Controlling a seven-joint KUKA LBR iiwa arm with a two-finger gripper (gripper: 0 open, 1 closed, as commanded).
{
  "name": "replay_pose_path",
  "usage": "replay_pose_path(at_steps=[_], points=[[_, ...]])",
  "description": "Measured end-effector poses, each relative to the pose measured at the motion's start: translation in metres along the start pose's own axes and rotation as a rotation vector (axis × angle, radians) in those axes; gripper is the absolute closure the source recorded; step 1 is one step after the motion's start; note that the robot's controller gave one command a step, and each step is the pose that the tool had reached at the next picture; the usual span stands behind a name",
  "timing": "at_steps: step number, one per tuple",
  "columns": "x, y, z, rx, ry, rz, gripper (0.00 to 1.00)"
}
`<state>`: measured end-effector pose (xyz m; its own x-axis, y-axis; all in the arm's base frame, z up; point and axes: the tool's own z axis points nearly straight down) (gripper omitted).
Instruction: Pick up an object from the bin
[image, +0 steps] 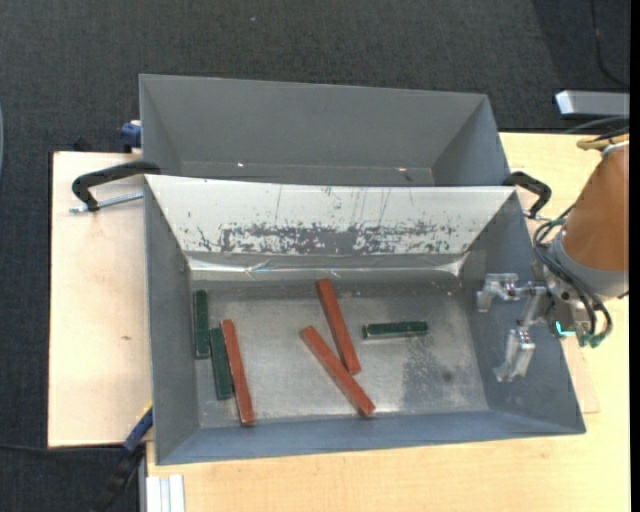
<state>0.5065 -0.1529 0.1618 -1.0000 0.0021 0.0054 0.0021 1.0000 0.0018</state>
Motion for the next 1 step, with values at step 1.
replay_pose_path(at_steps=[1], points=[[-0.0019, 0.0005, -0.0033, 0.002, -0.007, -0.002, 0.0]])
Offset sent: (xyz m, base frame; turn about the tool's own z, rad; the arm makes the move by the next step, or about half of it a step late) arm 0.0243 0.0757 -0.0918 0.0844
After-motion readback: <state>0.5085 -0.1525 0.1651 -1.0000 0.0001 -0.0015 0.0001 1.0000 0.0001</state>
